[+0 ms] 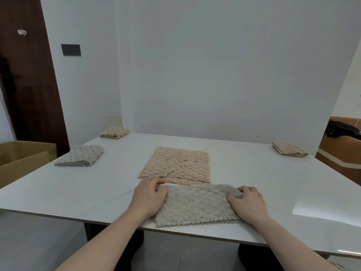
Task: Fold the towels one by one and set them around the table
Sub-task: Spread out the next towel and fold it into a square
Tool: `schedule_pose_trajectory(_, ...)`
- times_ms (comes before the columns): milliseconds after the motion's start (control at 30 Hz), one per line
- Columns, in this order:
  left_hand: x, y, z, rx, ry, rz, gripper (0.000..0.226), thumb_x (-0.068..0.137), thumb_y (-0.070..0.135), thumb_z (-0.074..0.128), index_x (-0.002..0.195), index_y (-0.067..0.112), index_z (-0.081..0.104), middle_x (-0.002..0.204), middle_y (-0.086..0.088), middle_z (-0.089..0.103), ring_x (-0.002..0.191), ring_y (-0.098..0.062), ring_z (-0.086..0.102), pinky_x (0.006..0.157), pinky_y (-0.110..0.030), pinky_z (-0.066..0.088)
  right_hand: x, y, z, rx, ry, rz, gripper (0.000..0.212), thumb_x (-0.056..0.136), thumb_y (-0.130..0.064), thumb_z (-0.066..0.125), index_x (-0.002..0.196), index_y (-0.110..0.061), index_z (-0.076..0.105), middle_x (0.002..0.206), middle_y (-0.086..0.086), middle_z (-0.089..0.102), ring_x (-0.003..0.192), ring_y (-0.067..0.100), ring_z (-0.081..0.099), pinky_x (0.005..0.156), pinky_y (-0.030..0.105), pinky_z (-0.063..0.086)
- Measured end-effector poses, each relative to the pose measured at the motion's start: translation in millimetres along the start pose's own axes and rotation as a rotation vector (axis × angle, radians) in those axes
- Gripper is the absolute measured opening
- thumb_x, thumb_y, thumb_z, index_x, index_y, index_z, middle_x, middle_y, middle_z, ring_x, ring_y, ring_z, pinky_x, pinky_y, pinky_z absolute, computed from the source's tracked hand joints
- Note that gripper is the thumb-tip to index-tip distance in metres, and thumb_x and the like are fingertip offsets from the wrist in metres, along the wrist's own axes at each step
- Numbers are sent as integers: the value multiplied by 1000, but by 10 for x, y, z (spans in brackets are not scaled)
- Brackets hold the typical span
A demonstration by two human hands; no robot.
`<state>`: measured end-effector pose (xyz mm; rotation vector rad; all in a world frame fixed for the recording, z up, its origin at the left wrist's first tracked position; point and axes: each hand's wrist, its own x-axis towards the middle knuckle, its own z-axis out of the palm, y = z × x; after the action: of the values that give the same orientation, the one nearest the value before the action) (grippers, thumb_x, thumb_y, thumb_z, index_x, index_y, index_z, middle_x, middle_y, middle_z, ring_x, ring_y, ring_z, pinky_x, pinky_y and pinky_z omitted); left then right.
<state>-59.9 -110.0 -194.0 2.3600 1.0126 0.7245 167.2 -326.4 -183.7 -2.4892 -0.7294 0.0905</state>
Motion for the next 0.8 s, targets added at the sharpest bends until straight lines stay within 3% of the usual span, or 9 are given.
schedule_pose_trajectory(100,-18,18,32,92,-27,52,36,87,48,53,116,33,68,126,17,60,123,-12,50,108,-34,39,-9,-5,-24,48,3,2,39,84,-51,63,118,-31,63,124,0,61,125,28,48,104,40,41)
schedule_pose_trajectory(200,-7,9,32,96,-31,53,37,90,46,55,122,32,66,132,16,58,128,-12,47,111,-32,35,-25,-17,-57,142,14,-6,29,82,-44,68,108,-31,60,106,-7,68,107,21,59,95,39,47)
schedule_pose_trajectory(333,-5,5,17,65,-34,50,37,88,45,56,121,34,65,130,17,59,126,-12,48,110,-32,36,-30,-122,-166,298,28,-43,31,82,-26,75,107,-24,57,90,-5,68,80,12,65,71,33,51)
schedule_pose_trajectory(400,-9,6,7,47,-24,47,34,87,44,57,119,35,65,127,17,60,124,-12,49,108,-33,37,-3,-216,-262,365,27,-30,37,80,-21,77,110,-22,56,91,-1,68,81,15,66,68,33,53)
schedule_pose_trajectory(533,-21,13,-32,-56,-1,-10,31,89,36,55,116,33,70,115,16,66,114,-13,57,102,-33,43,60,-476,-445,454,-52,-1,47,77,-20,79,115,-24,51,101,0,67,92,21,68,80,44,60)
schedule_pose_trajectory(800,-10,4,-67,-236,12,-86,20,88,25,56,100,36,69,99,18,67,97,-7,62,89,-32,49,-99,-1130,-493,730,-213,-80,56,83,-9,77,127,-18,44,109,3,67,92,21,73,74,36,60)
